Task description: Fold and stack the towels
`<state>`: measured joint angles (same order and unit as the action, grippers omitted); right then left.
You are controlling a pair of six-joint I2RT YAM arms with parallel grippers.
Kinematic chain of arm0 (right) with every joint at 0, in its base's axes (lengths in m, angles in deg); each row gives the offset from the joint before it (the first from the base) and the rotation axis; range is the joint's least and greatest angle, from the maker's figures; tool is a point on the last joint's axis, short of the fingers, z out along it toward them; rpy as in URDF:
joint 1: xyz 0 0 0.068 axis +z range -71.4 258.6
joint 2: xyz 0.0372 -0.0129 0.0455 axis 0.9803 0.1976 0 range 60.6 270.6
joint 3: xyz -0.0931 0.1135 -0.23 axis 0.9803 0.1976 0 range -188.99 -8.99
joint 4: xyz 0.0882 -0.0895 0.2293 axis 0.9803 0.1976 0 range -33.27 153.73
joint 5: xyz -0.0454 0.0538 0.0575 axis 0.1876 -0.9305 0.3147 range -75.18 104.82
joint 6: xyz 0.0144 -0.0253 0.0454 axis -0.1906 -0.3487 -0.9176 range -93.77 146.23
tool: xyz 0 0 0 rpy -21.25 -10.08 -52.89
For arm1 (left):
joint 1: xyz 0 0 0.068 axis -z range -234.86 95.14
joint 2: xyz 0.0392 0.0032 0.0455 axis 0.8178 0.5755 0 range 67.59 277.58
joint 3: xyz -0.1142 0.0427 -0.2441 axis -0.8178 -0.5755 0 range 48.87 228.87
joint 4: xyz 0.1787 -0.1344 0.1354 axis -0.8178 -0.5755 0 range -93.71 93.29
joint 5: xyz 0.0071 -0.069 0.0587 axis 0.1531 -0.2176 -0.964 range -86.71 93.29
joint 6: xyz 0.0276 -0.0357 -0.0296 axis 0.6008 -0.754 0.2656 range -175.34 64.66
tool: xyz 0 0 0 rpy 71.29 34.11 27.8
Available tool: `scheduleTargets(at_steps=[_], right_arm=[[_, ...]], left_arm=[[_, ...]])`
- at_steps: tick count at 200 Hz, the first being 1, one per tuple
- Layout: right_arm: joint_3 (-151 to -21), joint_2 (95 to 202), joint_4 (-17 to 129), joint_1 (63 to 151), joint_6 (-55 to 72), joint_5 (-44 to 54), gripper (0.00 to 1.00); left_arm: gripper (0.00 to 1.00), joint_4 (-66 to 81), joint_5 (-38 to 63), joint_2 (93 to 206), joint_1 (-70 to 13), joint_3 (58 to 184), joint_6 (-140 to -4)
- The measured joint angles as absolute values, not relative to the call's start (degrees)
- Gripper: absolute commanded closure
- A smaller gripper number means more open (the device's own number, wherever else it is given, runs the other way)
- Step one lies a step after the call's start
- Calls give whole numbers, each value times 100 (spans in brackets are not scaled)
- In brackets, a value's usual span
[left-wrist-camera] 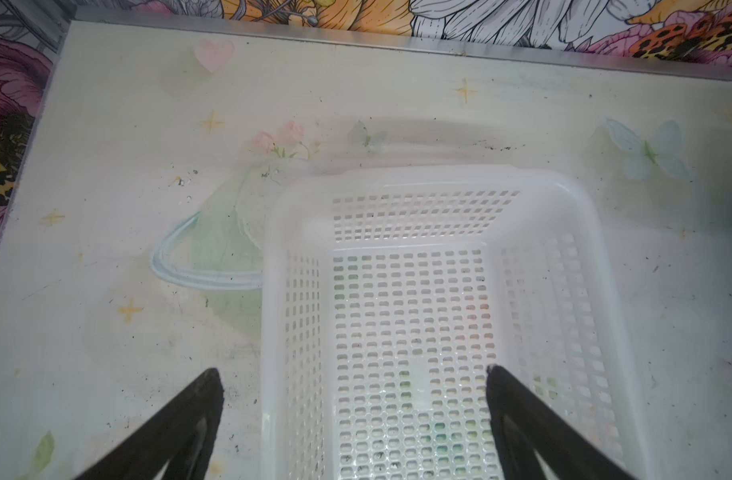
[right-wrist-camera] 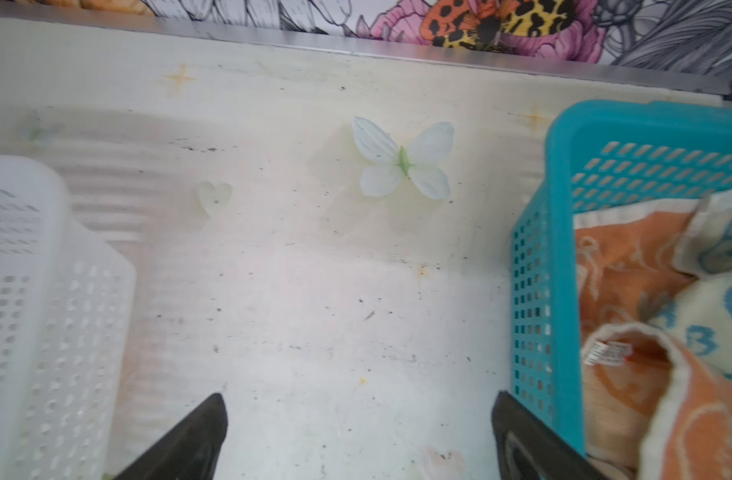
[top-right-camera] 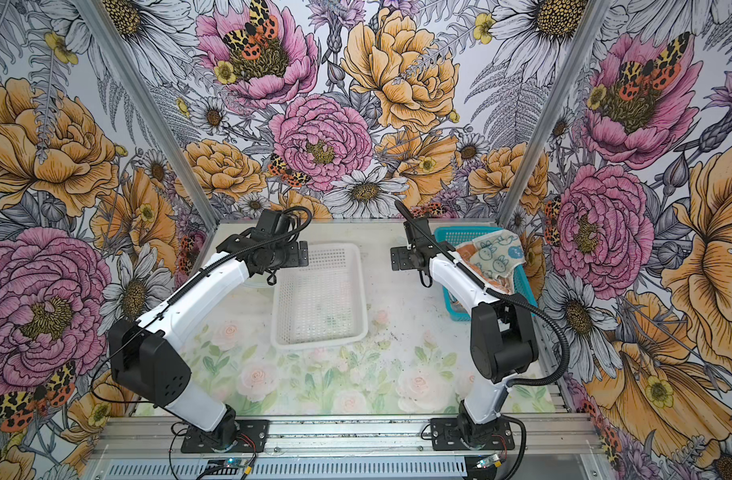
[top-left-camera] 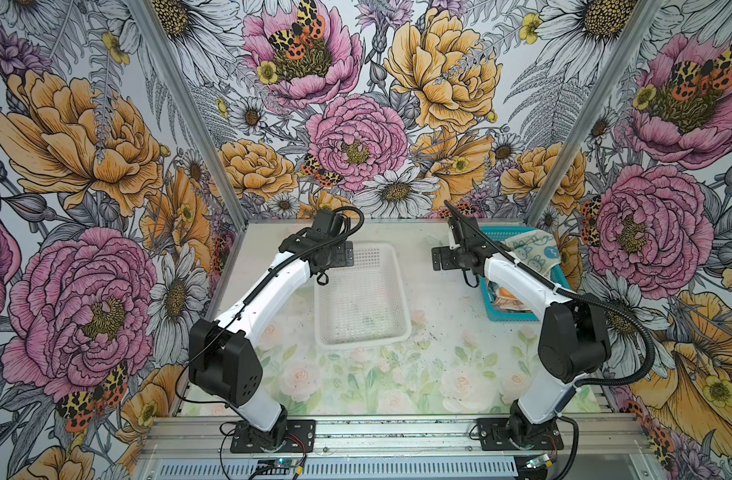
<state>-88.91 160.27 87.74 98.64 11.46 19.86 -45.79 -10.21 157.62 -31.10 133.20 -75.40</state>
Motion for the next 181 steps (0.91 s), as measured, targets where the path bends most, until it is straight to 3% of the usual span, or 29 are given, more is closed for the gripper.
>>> scheduleTargets(at_steps=[83,114,131,181], right_arm=[[-9028,16674,8776,11177,16,1402,31],[-9028,16926,8752,11345,-327,1413,49],[-9061,17026,8723,11437,-447,1435,65],[-9540,17442,8592,11632,-1004,1662,93]], left_arm=[[1,-4306,118,14707,-3850,12026,-8121],[1,-4162,527,14510,-4073,11733,-8272],[1,-4133,638,14427,-4165,11596,-8316],[1,-4098,907,14106,-4550,11307,-8370]])
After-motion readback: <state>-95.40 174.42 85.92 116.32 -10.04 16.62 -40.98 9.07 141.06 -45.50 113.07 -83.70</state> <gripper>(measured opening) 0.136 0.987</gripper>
